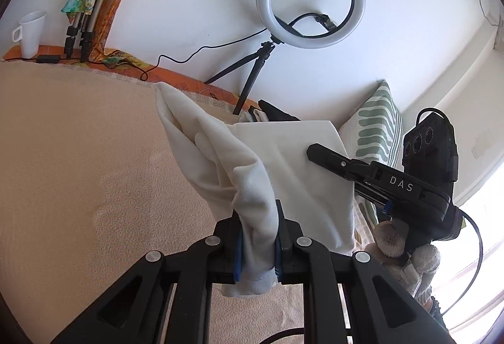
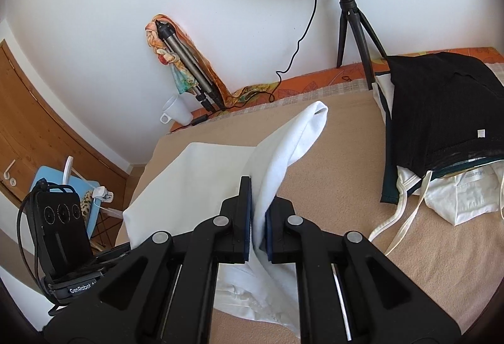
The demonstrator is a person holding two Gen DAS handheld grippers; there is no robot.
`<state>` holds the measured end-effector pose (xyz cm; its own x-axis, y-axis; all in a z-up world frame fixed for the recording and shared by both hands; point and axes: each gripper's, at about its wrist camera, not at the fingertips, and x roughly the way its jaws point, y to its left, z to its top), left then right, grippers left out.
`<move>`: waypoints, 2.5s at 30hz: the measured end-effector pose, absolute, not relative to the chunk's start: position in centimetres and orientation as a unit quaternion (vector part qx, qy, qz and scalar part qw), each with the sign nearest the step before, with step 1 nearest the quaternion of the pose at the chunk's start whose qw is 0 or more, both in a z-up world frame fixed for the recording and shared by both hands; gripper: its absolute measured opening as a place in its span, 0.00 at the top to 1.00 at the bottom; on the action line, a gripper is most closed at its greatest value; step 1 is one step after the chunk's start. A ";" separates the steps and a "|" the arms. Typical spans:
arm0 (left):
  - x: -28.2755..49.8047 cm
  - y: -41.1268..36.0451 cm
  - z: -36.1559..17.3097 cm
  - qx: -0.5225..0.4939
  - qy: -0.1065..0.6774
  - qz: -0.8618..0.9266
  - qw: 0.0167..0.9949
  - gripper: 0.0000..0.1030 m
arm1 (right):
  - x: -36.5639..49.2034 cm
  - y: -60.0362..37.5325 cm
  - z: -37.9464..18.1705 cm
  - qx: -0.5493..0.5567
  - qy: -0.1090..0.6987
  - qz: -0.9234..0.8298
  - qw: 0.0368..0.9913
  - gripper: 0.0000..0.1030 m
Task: Fold small clothes
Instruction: 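Lift the folded shirt with both grippers and carry it to the clothes stack, then lower the shirt onto the stack and open both grippers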
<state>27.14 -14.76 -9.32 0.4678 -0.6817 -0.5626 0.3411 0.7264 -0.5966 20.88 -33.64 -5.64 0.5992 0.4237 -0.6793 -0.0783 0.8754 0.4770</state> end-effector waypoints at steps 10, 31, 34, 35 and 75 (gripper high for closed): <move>31.1 -24.7 -8.1 -0.167 0.398 -0.340 0.836 0.88 | 22.9 -43.0 -3.4 0.189 0.403 0.095 0.890 0.92; 40.1 -40.2 -9.5 -0.073 0.365 -0.347 0.861 0.88 | 31.8 -58.2 -3.3 0.176 0.366 0.027 0.913 0.92; 41.1 -40.6 -11.1 -0.082 0.378 -0.339 0.858 0.88 | 32.6 -59.9 -5.0 0.184 0.370 0.023 0.910 0.92; 41.3 -40.6 -11.6 -0.086 0.382 -0.336 0.857 0.88 | 32.9 -60.2 -5.5 0.184 0.372 0.021 0.910 0.92; 38.7 -34.1 -14.7 -0.034 0.439 -0.252 0.862 0.49 | 24.0 -64.1 -11.4 0.153 0.485 -0.115 0.853 0.90</move>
<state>38.74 -34.10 -14.71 0.4870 -0.4652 -0.7392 0.4050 0.8702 -0.2808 23.98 -64.12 -11.38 0.5030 -0.0482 -0.8629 0.3444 0.9269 0.1490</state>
